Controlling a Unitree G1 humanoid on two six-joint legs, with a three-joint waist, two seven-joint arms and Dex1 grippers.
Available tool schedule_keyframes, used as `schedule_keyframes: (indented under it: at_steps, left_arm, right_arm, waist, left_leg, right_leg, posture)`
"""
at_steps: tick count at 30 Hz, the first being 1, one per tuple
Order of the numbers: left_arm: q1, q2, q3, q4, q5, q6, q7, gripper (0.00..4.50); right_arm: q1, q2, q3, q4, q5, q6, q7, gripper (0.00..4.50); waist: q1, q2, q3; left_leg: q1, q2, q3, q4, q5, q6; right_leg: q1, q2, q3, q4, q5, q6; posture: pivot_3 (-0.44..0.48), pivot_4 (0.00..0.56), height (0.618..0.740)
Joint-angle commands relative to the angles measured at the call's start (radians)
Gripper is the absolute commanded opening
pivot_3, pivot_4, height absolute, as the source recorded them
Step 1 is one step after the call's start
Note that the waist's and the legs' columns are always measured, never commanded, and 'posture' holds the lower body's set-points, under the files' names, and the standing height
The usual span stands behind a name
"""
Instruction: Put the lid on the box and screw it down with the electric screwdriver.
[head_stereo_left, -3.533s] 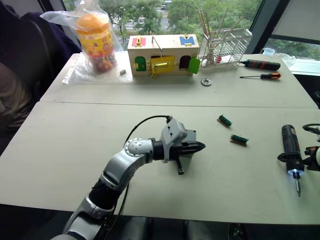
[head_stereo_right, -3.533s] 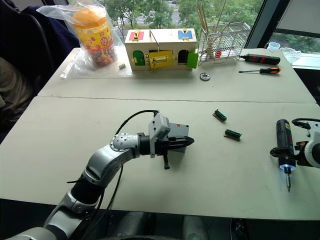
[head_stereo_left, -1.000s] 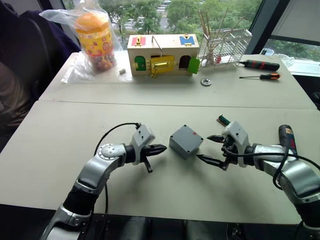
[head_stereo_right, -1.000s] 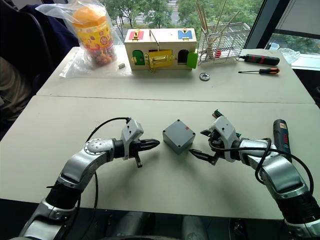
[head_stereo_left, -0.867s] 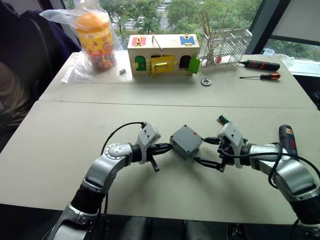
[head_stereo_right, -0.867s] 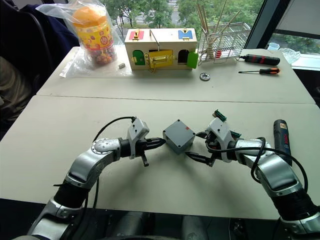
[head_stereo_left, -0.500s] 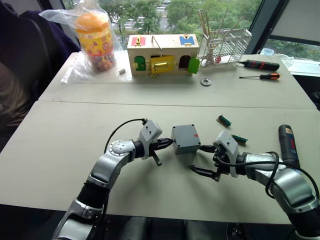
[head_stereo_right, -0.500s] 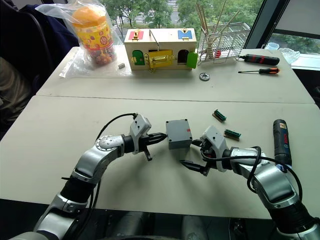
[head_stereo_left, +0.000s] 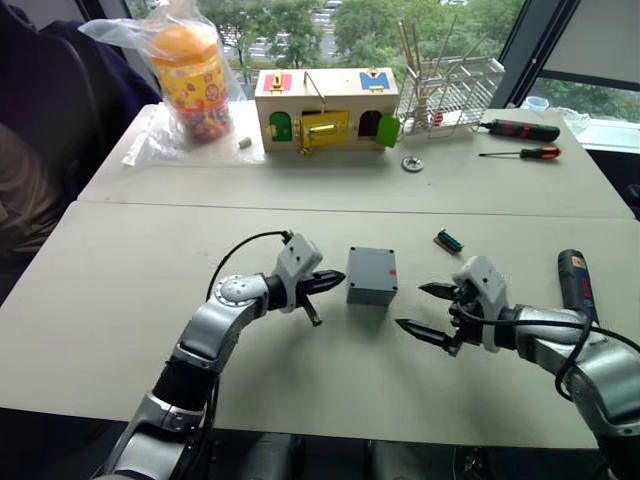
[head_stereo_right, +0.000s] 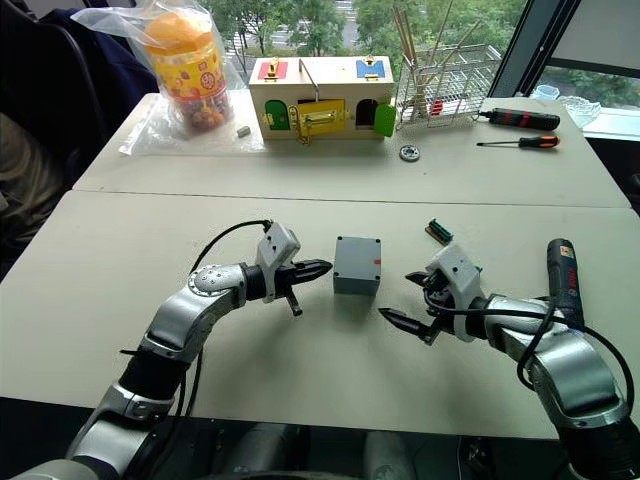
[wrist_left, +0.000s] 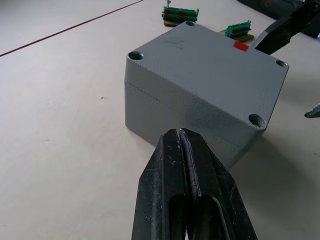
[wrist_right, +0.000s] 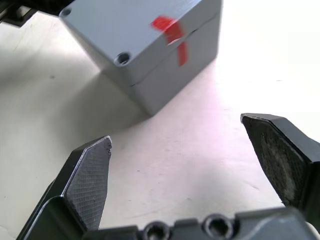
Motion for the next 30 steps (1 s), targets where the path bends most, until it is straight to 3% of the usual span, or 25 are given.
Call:
schedule_keyframes:
  at_steps: [1,5,8,14,30]
  left_arm:
    - [-0.061,-0.005,0.097,-0.084,-0.115,0.063,0.001,0.00]
    - [-0.100,-0.054,0.095,-0.102,-0.146,0.097,0.047,0.00]
    - [-0.094,-0.073,0.051,-0.137,-0.147,0.120,0.061,0.00]
    - [-0.089,-0.039,-0.037,-0.155,-0.094,0.100,0.053,0.00]
    - [-0.063,-0.013,-0.054,-0.169,-0.098,0.093,0.054,0.00]
  right_arm:
    - [-0.075,0.041,-0.108,0.084,0.041,-0.028,-0.040,4.48]
    - [-0.220,0.181,-0.115,0.267,-0.028,-0.158,-0.186,4.48]
    - [-0.290,0.239,-0.081,0.401,-0.105,-0.254,-0.254,3.85]
    - [-0.374,0.281,-0.025,0.597,-0.190,-0.405,-0.282,1.43]
    - [-0.451,0.295,0.045,0.775,-0.249,-0.525,-0.237,1.43]
  waist:
    - [-0.001,0.000,0.000]
    - [-0.003,-0.001,-0.001]
    - [-0.003,0.000,-0.001]
    - [-0.008,0.000,-0.001]
    - [-0.009,0.000,-0.001]
  left_leg:
    - [0.000,0.000,0.000,0.000,0.000,0.000]
    - [0.000,0.000,0.000,0.000,0.000,0.000]
    - [0.000,0.000,0.001,-0.001,0.000,0.000]
    - [0.000,0.000,0.001,0.000,0.000,-0.001]
    - [0.000,0.000,0.001,0.000,0.000,-0.001]
  right_leg:
    - [0.000,0.000,0.000,0.000,0.000,0.000]
    - [0.000,0.000,0.000,0.000,0.000,0.000]
    - [0.000,0.000,0.000,0.001,0.000,0.000]
    - [-0.001,0.000,0.000,0.003,0.000,0.000]
    - [-0.002,0.000,0.000,0.003,0.000,0.000]
  posture:
    - [0.000,0.150,0.740]
    - [0.000,0.150,0.740]
    - [0.000,0.150,0.740]
    - [0.000,0.150,0.740]
    - [0.000,0.150,0.740]
